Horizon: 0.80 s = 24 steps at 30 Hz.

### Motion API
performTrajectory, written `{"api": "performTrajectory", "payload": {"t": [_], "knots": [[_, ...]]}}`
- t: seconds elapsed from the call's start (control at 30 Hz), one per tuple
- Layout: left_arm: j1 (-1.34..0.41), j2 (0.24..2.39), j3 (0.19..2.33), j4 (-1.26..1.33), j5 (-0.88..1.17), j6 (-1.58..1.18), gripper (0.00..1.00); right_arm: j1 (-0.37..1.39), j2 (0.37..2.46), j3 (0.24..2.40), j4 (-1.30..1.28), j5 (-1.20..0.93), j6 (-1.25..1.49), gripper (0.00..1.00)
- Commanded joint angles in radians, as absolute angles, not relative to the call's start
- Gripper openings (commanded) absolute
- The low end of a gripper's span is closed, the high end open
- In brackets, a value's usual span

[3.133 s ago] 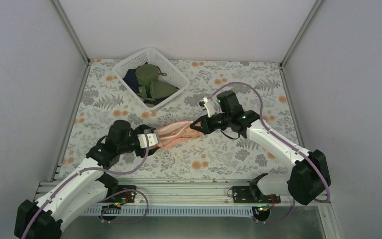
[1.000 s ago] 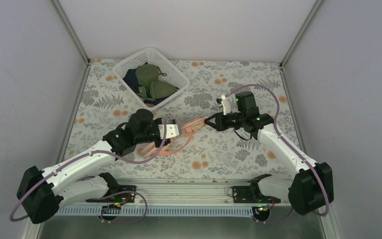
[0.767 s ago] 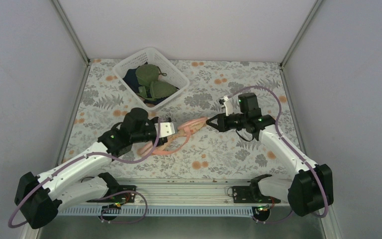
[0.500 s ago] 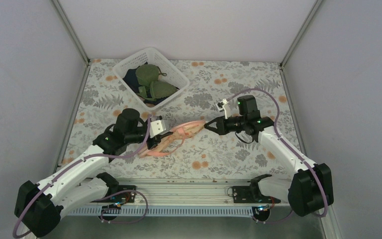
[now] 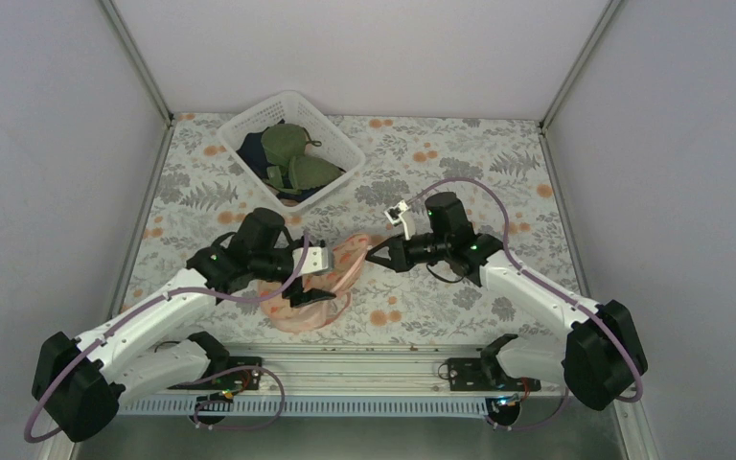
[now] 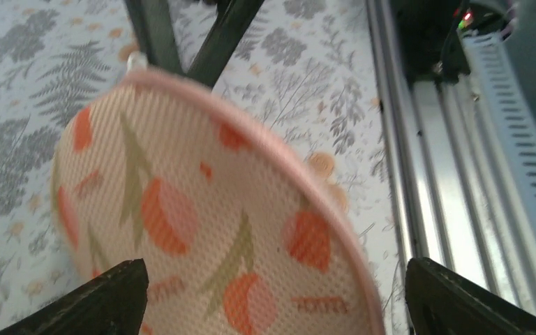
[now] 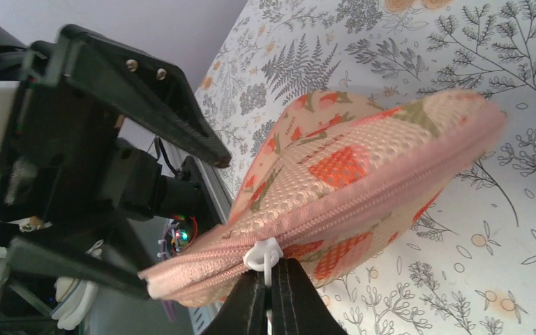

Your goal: Unzip the laundry bag and remove the bra

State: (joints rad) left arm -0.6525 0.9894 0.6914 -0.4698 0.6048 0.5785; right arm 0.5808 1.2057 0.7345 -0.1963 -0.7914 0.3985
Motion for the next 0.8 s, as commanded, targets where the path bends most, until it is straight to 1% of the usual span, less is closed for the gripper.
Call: {"api": "performTrajectory", "payload": {"t": [0.0, 0.17, 0.27, 0.33, 0.43, 0.47, 0.57, 0.63, 0.67, 0.7, 0.77], "knots": [[-0.705, 1.009, 0.774, -0.495, 0.641, 0.468, 0.92, 0.601, 1.209, 0.780, -0.137, -0.773, 0.469, 0.04], [-0.756, 1.060, 0.801, -0.346, 0.557, 0.208, 0.93, 0.621, 1.207, 0.794, -0.112, -0.744, 0.523, 0.04], [-0.797, 1.088, 0.812, -0.314, 0.455, 0.156, 0.92, 0.632, 1.207, 0.794, -0.094, -0.736, 0.544, 0.04], [-0.807, 1.103, 0.820, -0.290, 0.379, 0.146, 0.89, 0.643, 1.215, 0.796, -0.095, -0.736, 0.545, 0.04], [-0.814, 1.122, 0.832, -0.264, 0.309, 0.173, 0.73, 0.656, 1.224, 0.797, -0.096, -0.741, 0.540, 0.04], [-0.818, 1.126, 0.834, -0.266, 0.301, 0.185, 0.64, 0.658, 1.225, 0.798, -0.095, -0.741, 0.539, 0.04], [-0.821, 1.126, 0.829, -0.283, 0.292, 0.199, 0.32, 0.660, 1.219, 0.800, -0.102, -0.733, 0.529, 0.04], [-0.821, 1.113, 0.825, -0.295, 0.308, 0.214, 0.13, 0.659, 1.213, 0.804, -0.124, -0.714, 0.512, 0.04], [-0.821, 1.109, 0.823, -0.301, 0.317, 0.223, 0.05, 0.657, 1.212, 0.810, -0.142, -0.703, 0.499, 0.04], [-0.821, 1.103, 0.822, -0.308, 0.327, 0.237, 0.03, 0.653, 1.210, 0.816, -0.166, -0.692, 0.480, 0.04], [-0.821, 1.093, 0.823, -0.330, 0.347, 0.284, 0.02, 0.630, 1.207, 0.819, -0.214, -0.671, 0.439, 0.04]]}}
